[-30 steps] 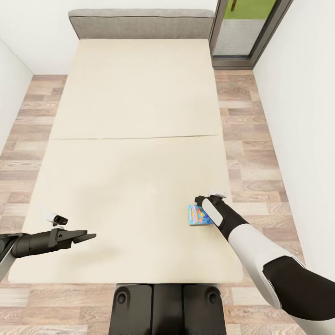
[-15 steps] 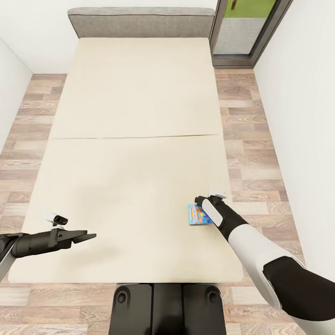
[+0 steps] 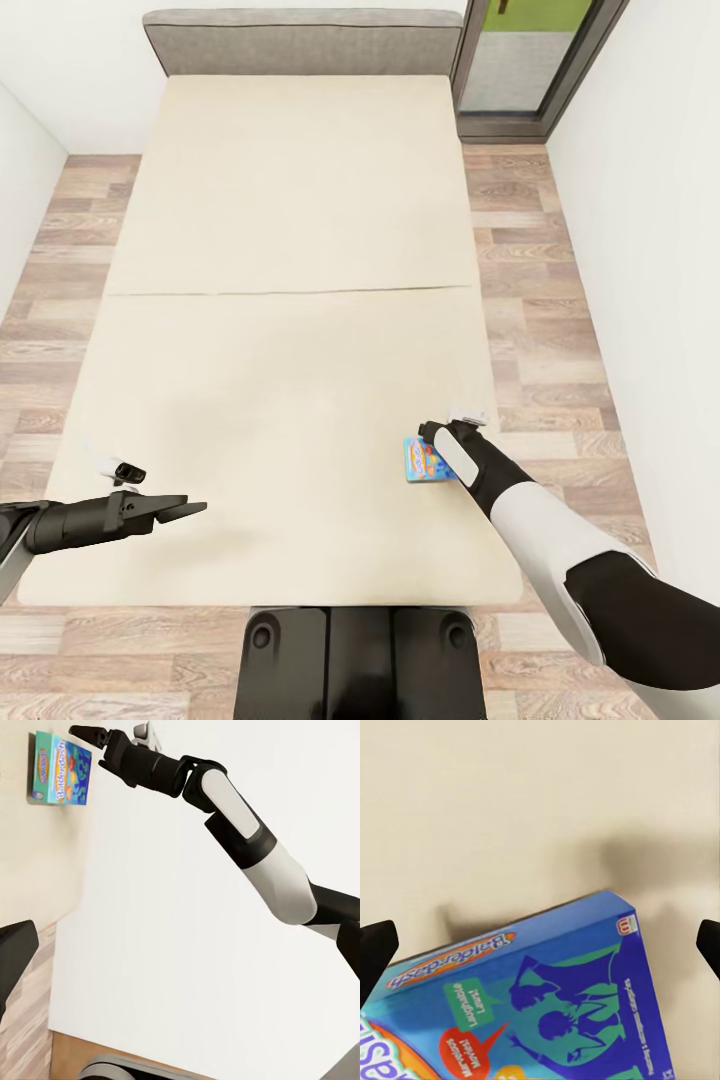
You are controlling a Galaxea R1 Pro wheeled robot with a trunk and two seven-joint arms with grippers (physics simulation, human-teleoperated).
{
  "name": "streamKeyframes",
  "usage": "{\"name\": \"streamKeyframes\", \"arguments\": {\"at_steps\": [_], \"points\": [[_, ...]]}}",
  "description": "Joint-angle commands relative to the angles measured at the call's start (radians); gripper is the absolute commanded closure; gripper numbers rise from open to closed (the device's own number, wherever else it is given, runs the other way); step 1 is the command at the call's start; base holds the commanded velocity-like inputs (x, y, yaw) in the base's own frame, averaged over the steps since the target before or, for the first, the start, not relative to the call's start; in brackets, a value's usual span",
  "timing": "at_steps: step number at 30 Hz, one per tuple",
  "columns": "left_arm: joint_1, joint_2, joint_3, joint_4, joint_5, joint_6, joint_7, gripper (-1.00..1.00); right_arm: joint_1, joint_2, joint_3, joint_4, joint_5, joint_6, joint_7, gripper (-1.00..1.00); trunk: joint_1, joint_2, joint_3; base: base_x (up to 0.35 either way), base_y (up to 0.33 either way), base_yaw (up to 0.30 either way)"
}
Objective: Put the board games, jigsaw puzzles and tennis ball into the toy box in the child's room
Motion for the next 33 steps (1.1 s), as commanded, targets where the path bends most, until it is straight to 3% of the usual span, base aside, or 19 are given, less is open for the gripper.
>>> {"name": "streamKeyframes", "arguments": {"at_steps": [1, 33], "points": [[0.0, 0.0, -0.001, -0.001, 0.001, 0.011, -0.003, -1.0, -0.001, -0.001, 0.007, -0.001, -0.007, 0.004, -0.008, -1.0, 0.001, -0.002, -0.003, 0.0, 0.0, 0.0], [0.0, 0.0, -0.001, -0.001, 0.001, 0.011, -0.003, -1.0, -0.001, 0.0, 0.007, -0.001, -0.006, 0.004, -0.008, -1.0, 0.001, -0.002, -0.032, -0.009, 0.0, 0.0]]}}
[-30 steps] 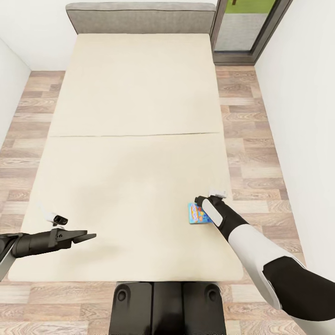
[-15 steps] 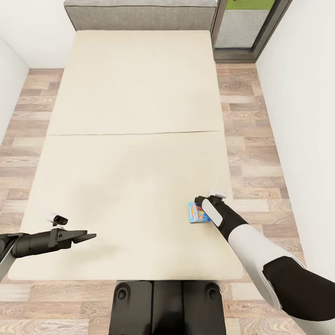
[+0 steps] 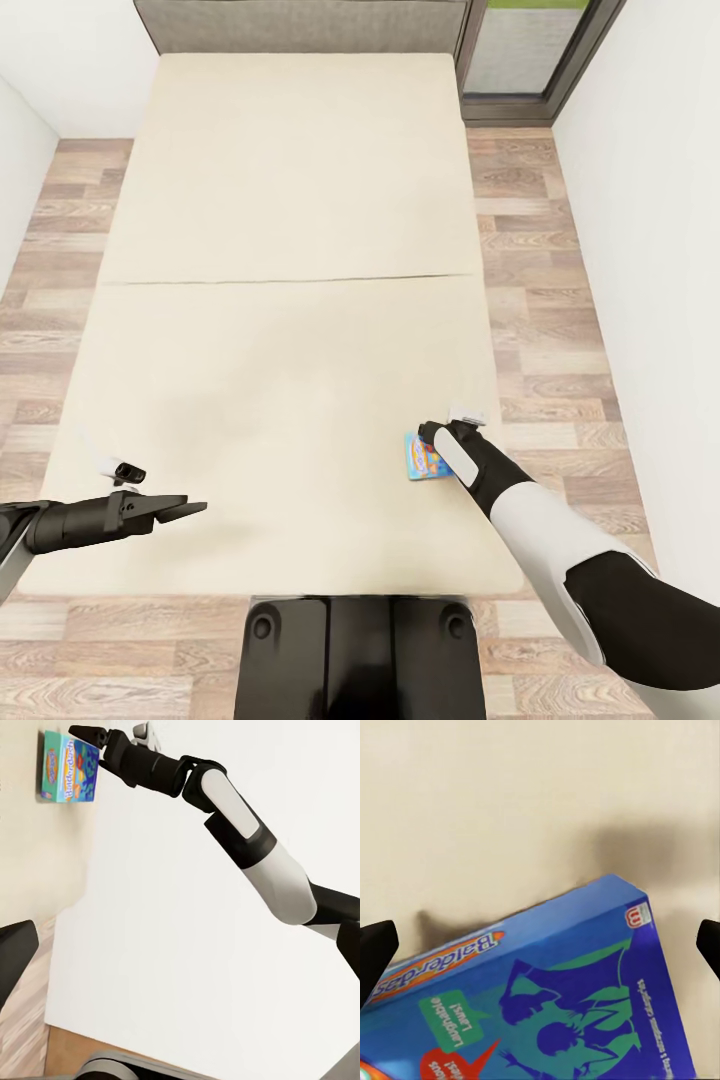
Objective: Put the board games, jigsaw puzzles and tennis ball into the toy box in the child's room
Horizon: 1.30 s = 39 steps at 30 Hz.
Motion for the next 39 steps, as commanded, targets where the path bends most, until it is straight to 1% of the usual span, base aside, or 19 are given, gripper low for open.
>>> {"name": "streamKeyframes", "arguments": {"at_steps": [1, 13, 39], "points": [[0.0, 0.001, 0.0, 0.0, 0.0, 0.011, -0.003, -1.0, -0.001, -0.001, 0.007, -0.001, -0.007, 0.004, -0.008, -1.0, 0.0, -0.002, -0.001, -0.124, 0.0, 0.0], [0.0, 0.001, 0.0, -0.001, 0.002, 0.011, -0.003, -1.0, -0.001, 0.0, 0.007, -0.001, -0.007, 0.004, -0.008, -1.0, 0.0, -0.002, -0.001, -0.032, 0.0, 0.0], [0.0, 0.001, 0.0, -0.001, 0.002, 0.011, -0.003, -1.0, -0.001, -0.001, 0.008, -0.001, -0.007, 0.004, -0.008, -1.0, 0.0, -0.002, -0.001, -0.091, 0.0, 0.0]]}}
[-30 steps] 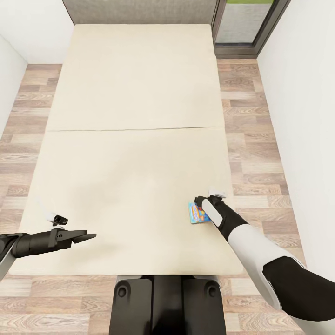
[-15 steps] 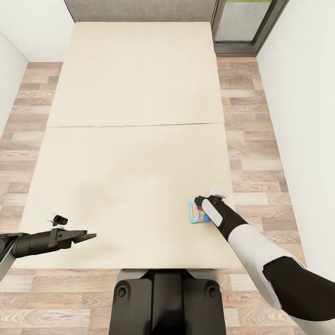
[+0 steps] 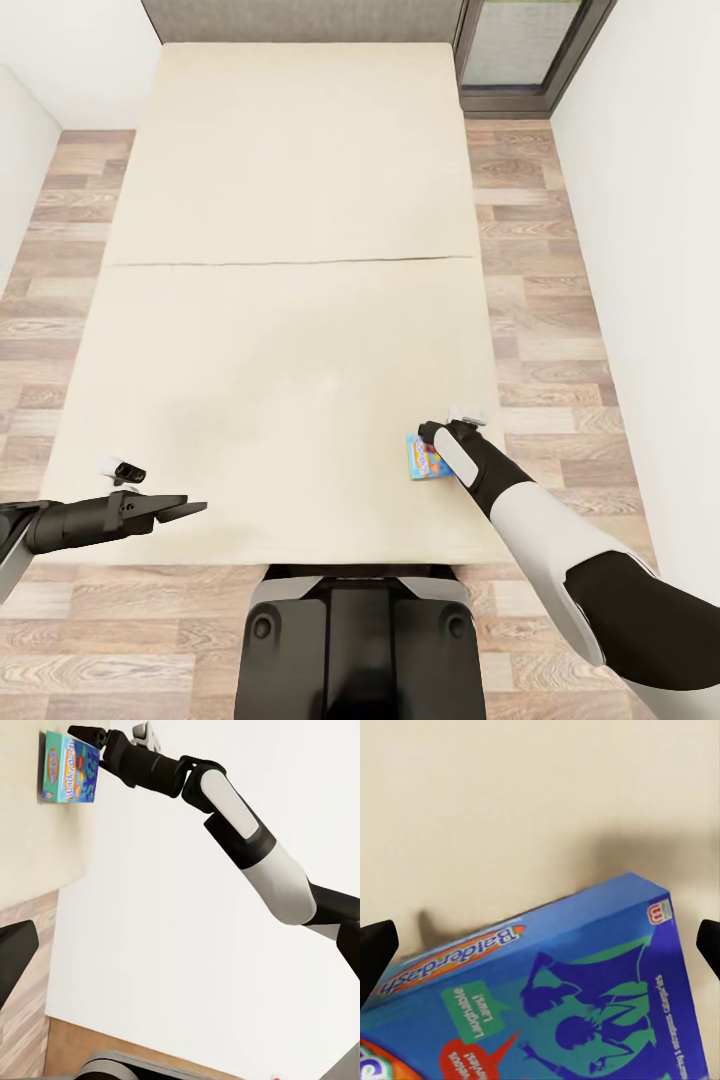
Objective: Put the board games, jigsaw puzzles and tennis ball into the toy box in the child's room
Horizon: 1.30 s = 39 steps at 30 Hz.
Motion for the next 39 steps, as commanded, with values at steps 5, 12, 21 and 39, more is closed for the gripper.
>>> {"name": "streamKeyframes", "arguments": {"at_steps": [5, 12, 21, 39], "points": [[0.0, 0.0, 0.0, 0.0, 0.0, 0.011, -0.003, -1.0, -0.001, -0.001, 0.007, -0.001, -0.007, 0.004, -0.008, -1.0, 0.001, -0.002, -0.001, -0.09, 0.0, 0.0], [0.0, 0.0, 0.0, 0.0, 0.0, 0.011, -0.003, -1.0, -0.001, -0.001, 0.007, -0.002, -0.007, 0.004, -0.008, -1.0, 0.001, -0.002, -0.001, -0.074, 0.0, 0.0], [0.0, -0.001, 0.0, 0.0, 0.0, 0.011, -0.003, -1.0, -0.001, -0.001, 0.007, -0.001, -0.007, 0.004, -0.008, -1.0, 0.001, -0.002, -0.001, -0.061, 0.0, 0.0], [0.0, -0.003, 0.0, 0.0, 0.0, 0.011, -0.003, -1.0, -0.001, -0.001, 0.006, -0.001, -0.007, 0.004, -0.008, -1.0, 0.001, -0.002, -0.001, -0.087, 0.0, 0.0]]}}
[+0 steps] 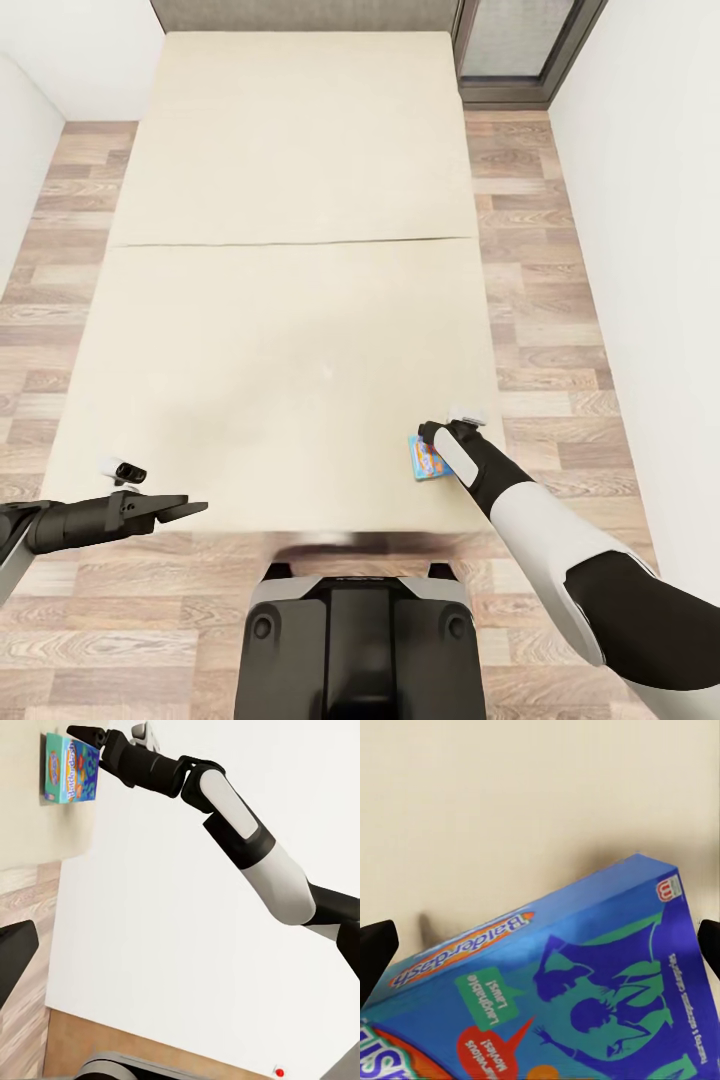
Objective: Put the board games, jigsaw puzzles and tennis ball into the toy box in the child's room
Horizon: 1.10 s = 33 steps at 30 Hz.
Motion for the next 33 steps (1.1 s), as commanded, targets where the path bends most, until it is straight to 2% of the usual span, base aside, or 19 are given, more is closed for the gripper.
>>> {"name": "streamKeyframes", "arguments": {"at_steps": [1, 33], "points": [[0.0, 0.0, -0.001, 0.0, 0.0, 0.011, -0.003, -1.0, -0.001, -0.001, 0.007, -0.001, -0.007, 0.004, -0.008, -1.0, 0.0, -0.002, -0.001, -0.118, 0.0, 0.0], [0.0, 0.0, -0.001, 0.0, 0.0, 0.011, -0.004, -1.0, -0.001, -0.001, 0.007, -0.001, -0.008, 0.004, -0.008, -1.0, 0.0, -0.002, -0.001, -0.099, 0.0, 0.0]]}}
